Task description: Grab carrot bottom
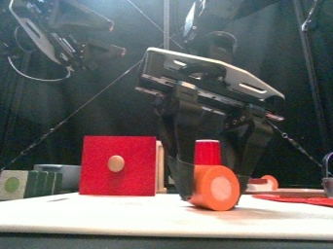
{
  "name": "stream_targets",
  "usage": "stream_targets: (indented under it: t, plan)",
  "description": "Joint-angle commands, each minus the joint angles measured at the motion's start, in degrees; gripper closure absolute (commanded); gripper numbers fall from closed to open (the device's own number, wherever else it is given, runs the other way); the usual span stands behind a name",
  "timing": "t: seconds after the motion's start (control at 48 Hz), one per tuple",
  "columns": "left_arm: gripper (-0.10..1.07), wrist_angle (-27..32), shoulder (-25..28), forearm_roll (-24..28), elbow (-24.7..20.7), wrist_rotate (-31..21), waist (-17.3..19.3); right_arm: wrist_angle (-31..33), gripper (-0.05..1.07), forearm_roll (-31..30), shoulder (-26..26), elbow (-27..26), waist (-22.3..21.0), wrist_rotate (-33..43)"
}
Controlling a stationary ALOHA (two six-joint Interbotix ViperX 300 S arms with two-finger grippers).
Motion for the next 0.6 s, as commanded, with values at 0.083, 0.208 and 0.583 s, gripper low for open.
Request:
stream_targets:
  t: [0.083, 0.208, 0.583]
  plan:
    - [0.04, -0.62, 0.09, 0.18, -0.79, 0.00, -0.18, 1.41, 0.37, -1.23, -1.76, -0.88, -0.26, -0.62]
    - [0.04, -0.62, 0.00, 0.18, -0.88, -0.09, -0.26, 4.57, 0.37, -4.04, -4.39, -0.88, -0.53, -1.05]
    - [0.04, -0.62, 0.09, -0.88, -2.02, -0.35, -0.26, 20.83, 0.37, -14.15, -22.68, 15.29, -9.49, -5.98]
